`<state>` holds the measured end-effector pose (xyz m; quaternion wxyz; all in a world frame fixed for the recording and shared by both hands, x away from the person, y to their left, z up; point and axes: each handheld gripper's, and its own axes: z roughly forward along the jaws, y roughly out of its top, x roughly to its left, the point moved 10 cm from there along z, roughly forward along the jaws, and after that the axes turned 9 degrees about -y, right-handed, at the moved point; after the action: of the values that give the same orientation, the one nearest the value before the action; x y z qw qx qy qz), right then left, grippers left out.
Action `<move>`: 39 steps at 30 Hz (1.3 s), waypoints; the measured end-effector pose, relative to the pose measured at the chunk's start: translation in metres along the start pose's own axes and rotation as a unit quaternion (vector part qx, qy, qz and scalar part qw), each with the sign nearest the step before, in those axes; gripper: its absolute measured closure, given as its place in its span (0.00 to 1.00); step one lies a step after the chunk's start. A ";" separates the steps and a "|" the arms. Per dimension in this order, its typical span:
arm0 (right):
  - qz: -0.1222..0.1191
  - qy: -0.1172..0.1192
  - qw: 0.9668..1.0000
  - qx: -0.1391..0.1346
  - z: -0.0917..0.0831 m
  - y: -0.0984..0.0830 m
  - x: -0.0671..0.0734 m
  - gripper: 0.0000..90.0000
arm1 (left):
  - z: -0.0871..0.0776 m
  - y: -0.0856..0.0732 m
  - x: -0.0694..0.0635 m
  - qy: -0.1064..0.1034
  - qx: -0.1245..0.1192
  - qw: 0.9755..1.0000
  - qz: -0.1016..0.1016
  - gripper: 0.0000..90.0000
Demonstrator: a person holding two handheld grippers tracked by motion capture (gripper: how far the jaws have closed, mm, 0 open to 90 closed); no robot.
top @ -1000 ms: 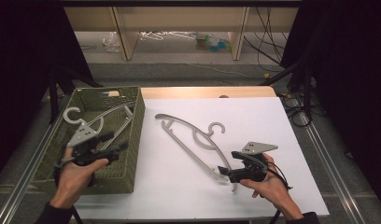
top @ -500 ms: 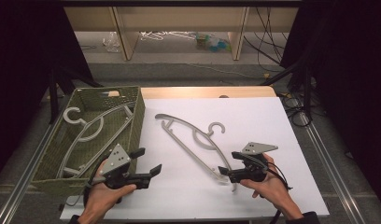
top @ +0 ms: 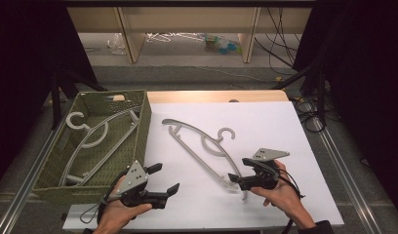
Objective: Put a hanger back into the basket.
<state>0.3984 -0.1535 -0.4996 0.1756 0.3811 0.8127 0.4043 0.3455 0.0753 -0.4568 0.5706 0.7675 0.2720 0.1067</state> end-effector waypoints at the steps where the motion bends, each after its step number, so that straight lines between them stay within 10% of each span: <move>1: 0.000 0.000 1.000 0.000 0.000 0.000 0.000 0.25 | 0.000 0.000 0.000 0.000 0.000 1.000 0.000 0.18; 21: 0.031 -0.035 0.996 0.081 0.040 -0.003 -0.038 0.44 | 0.003 -0.008 -0.008 -0.014 0.019 1.000 0.007 0.18; 39: -0.015 -0.045 0.983 0.179 0.080 -0.009 -0.036 0.62 | 0.009 -0.014 -0.011 -0.025 0.035 0.999 0.012 0.18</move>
<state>0.4653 -0.1424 -0.5563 0.1473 0.4119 0.8689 0.2316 0.3363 0.0649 -0.4715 0.5489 0.7925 0.2519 0.0851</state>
